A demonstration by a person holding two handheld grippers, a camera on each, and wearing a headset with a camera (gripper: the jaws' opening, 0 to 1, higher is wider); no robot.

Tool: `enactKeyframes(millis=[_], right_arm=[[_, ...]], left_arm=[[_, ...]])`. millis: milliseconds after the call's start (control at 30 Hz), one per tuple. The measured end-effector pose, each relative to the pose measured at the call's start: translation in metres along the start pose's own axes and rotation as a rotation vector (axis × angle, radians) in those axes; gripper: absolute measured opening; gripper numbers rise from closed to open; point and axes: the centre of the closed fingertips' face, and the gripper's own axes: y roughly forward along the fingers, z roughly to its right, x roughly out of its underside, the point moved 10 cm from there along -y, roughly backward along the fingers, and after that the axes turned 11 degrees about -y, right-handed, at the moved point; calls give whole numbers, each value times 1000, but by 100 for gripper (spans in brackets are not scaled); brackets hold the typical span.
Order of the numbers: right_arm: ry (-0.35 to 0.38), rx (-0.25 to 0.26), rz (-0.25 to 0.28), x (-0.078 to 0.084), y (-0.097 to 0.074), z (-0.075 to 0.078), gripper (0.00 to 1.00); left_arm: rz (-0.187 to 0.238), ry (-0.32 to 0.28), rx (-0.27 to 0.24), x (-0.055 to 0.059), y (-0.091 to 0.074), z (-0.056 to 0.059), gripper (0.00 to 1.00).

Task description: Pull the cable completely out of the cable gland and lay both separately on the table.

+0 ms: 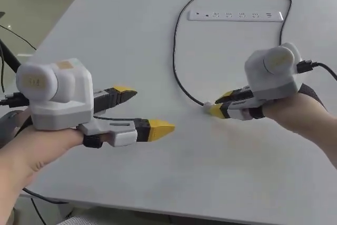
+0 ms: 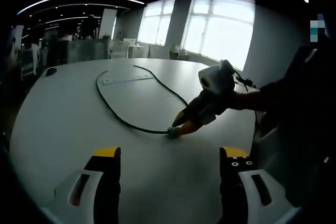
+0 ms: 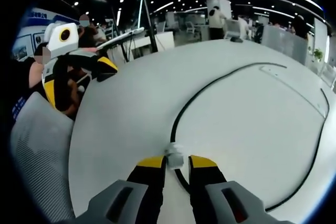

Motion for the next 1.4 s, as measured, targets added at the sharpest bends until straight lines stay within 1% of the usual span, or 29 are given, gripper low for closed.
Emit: enactKeyframes(millis=[200,367,467,533,767,900,1033,1133,1233,1400], right_arm=[[-12,-7,-8,2,3,-1,11],[-6,-8,-4,1,4,-1,10],[-11,-6,-5,1,4,-1,10],[-9,-5,-4,1,4,-2,10],[-28,-1,-4,2,4,-2,9],[-33,1,-6,2,4,-2,9],[-50,6,-7,2,3,-3,8],[-73,8,-12,2,3,-2,8],[-68,3,-15,2,2,-1,8],[-74,-2,-4,1,-6,0,8]], left_arm=[[1,-3,0,0,-1,-2,79],[13,-13,-1,1,-1,-3,83],[30,-27,2,1,-2,-3,88],[41,-26,4,0,-2,-3,90],[37,-32,2,1,-3,-3,91],[54,-29,-2,0,-4,-3,96],[47,-38,-8,1,-5,-4,99],[47,-35,-10,2,-5,-3,99],[45,-34,-11,2,-6,-3,99],[46,-33,-11,3,-7,-3,99]])
